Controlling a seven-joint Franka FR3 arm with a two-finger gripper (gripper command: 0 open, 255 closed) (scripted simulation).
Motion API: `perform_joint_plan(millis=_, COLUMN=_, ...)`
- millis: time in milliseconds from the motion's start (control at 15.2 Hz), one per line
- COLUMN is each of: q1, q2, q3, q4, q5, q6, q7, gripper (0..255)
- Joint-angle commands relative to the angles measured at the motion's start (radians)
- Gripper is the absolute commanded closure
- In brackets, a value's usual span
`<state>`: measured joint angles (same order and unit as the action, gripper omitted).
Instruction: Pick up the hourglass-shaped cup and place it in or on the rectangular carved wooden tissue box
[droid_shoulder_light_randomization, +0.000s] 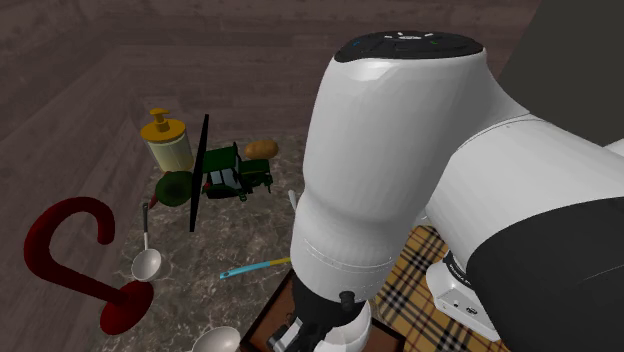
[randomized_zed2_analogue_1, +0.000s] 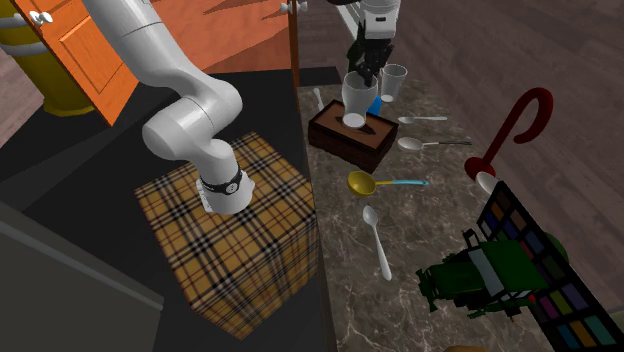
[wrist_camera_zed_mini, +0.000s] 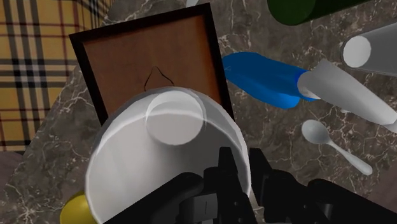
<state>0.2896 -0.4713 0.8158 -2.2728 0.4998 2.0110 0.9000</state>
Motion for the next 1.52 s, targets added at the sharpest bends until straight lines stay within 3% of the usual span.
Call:
perform_joint_plan(millis=0, q1=0.0, q2=0.002, q3=0.002, q4=-0.006, q5=0.0, q6=0.003, q7=0.0, gripper=255)
perform_joint_plan(millis=330, q1=0.0, q2=0.002, q3=0.002, q4=-0.006, q5=0.0, q6=0.004, q7=0.0, gripper=255)
perform_joint_plan(millis=396, q1=-0.001, q2=0.004, q3=0.004, q4=-0.003, q5=-0.001, q6=0.003, q7=0.002, gripper=0)
perform_joint_plan(millis=726, q1=0.0, q2=0.002, q3=0.002, q4=-0.006, q5=0.0, q6=0.004, q7=0.0, gripper=0)
perform_joint_plan(millis=990, q1=0.004, q2=-0.038, q3=-0.061, q4=0.081, q5=-0.015, q6=-0.129, q7=-0.001, gripper=0)
perform_joint_plan(millis=1452, q1=0.005, q2=-0.038, q3=-0.061, q4=0.081, q5=-0.015, q6=-0.129, q7=-0.001, gripper=0)
